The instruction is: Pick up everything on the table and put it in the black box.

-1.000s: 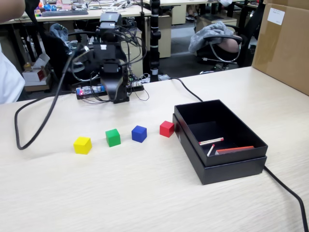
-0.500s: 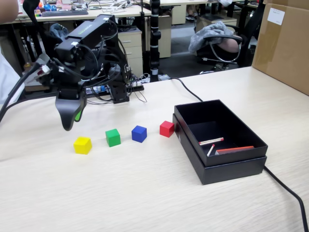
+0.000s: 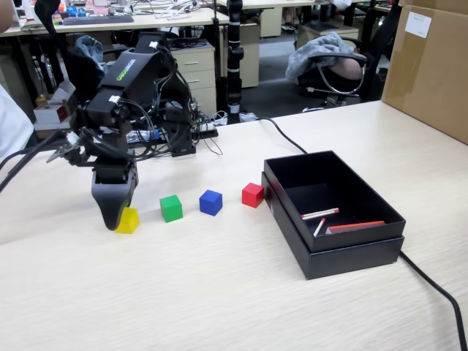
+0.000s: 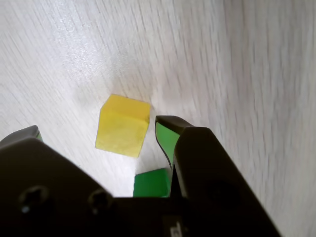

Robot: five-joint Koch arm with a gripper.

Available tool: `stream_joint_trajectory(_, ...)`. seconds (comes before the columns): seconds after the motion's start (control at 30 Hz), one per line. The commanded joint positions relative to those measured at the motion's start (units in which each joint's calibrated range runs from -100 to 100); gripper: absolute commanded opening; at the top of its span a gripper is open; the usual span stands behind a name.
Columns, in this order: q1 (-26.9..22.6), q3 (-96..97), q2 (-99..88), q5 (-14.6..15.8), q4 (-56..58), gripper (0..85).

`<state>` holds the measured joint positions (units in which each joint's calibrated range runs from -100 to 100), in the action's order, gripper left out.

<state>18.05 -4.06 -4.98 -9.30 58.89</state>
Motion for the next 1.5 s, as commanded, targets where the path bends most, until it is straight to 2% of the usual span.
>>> stream_joint_trajectory(0.0,-0.4,-4.6,0.2,0.4,0.2,46.3)
stream_joint_trajectory(0.4,0.3,-5.3,6.9,0.4,0.2,44.3)
stream_joint_trajectory(0.47,0.6,-5.3,7.6,0.4,0.2,39.2)
stream_joint_trajectory(0.53,0.7,-5.3,8.0,0.4,0.2,30.3)
stream_joint_trajectory(0.6,0.8,-5.9,8.0,0.4,0.2,18.1)
stream_joint_trajectory(0.67,0.8,-6.9,8.0,0.2,0.2,1.9)
stream_joint_trajectory(0.93,-0.9,-6.8,-0.9,-0.7,0.2,0.9)
stream_joint_trajectory(1.1,-6.9,-7.7,-18.1,0.3,0.6,0.8)
stream_joint_trajectory(1.23,-14.2,-10.3,-26.7,3.0,2.8,0.9)
stream_joint_trajectory(1.3,-16.8,-11.5,-28.0,4.1,2.8,0.9)
stream_joint_trajectory(1.37,-22.3,-14.8,-26.7,6.3,2.9,0.9)
stream_joint_trajectory(1.4,-22.6,-15.0,-26.5,6.5,2.9,0.8)
stream_joint_trajectory(1.43,-26.0,-17.9,-21.4,8.3,2.9,0.9)
stream_joint_trajectory(1.47,-27.1,-18.8,-19.4,8.7,2.9,0.8)
